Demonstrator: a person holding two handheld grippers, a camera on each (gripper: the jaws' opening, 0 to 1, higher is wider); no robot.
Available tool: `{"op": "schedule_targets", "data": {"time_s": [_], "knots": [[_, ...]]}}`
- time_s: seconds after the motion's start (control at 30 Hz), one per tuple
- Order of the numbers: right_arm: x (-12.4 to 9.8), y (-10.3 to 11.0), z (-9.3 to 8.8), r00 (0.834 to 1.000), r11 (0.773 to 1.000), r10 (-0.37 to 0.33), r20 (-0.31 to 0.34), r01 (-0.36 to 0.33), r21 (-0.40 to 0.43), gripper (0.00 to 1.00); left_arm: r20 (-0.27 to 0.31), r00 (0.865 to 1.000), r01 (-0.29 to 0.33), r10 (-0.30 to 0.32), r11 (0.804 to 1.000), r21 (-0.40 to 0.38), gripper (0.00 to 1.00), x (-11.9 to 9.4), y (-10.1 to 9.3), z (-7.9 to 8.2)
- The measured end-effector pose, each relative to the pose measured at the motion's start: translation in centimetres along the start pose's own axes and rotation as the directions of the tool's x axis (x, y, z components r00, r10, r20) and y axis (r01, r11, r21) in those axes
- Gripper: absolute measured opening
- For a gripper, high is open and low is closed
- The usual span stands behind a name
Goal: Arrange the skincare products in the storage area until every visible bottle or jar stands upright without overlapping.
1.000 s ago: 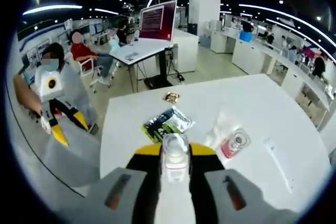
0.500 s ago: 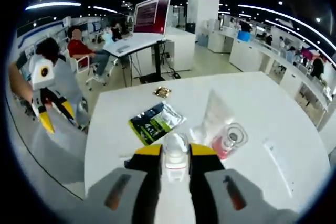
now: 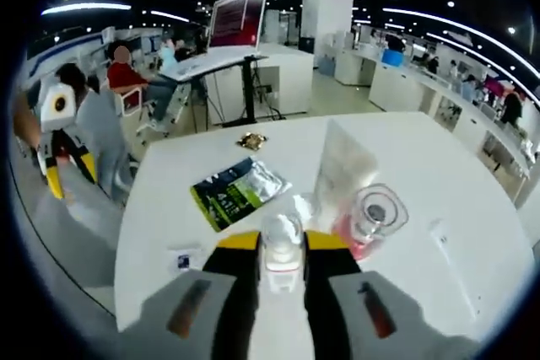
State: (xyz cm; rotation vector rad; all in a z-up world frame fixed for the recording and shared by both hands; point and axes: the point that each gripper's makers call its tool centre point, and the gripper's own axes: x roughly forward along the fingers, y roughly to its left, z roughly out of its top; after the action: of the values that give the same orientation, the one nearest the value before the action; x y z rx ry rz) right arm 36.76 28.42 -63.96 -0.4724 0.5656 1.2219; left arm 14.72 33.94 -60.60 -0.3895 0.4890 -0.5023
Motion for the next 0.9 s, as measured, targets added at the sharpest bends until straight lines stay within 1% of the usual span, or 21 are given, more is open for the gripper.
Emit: {"op": "schedule_targets", "data": {"time_s": [0.27, 0.33, 0.4, 0.57, 0.6, 0.77, 0.9], "knots": [[0.5, -0.31, -0.25, 1.0, 1.0, -0.003, 0.02, 0.003, -0.01, 0.18, -0.007, 1.0, -0.01, 0.01, 1.0, -0.003, 0.36, -0.04, 0.17, -0.23], [0.57, -0.3, -0.39, 1.0, 1.0, -0.007, 0.025, 0.008, -0.027, 0.18, -0.01, 1.0, -0.013, 0.013, 1.0, -0.004, 0.35, -0.02, 0.23, -0.3], [0.57, -0.29, -0.38, 0.999, 0.999, -0.009, 0.046, 0.011, -0.039, 0.18, -0.012, 1.0, -0.015, 0.015, 1.0, -0.003, 0.35, 0.01, 0.28, -0.35], [0.85, -0.17, -0.94, 0.999, 0.998, -0.006, 0.053, 0.009, -0.055, 0.18, -0.018, 1.0, -0.02, 0.02, 1.0, 0.001, 0.35, 0.07, 0.3, -0.47], [0.74, -0.16, -0.95, 0.998, 0.997, -0.01, 0.064, 0.015, -0.081, 0.18, -0.018, 1.0, -0.022, 0.022, 1.0, 0.003, 0.35, 0.09, 0.37, -0.48], [0.47, -0.28, -0.93, 0.996, 0.998, -0.011, 0.09, 0.017, -0.06, 0.18, -0.018, 0.999, -0.028, 0.028, 1.0, 0.001, 0.35, 0.06, 0.46, -0.53], [0.39, -0.19, -0.91, 0.996, 0.998, -0.008, 0.089, 0.013, -0.064, 0.19, -0.018, 0.999, -0.03, 0.03, 1.0, 0.001, 0.35, 0.05, 0.52, -0.52]]}}
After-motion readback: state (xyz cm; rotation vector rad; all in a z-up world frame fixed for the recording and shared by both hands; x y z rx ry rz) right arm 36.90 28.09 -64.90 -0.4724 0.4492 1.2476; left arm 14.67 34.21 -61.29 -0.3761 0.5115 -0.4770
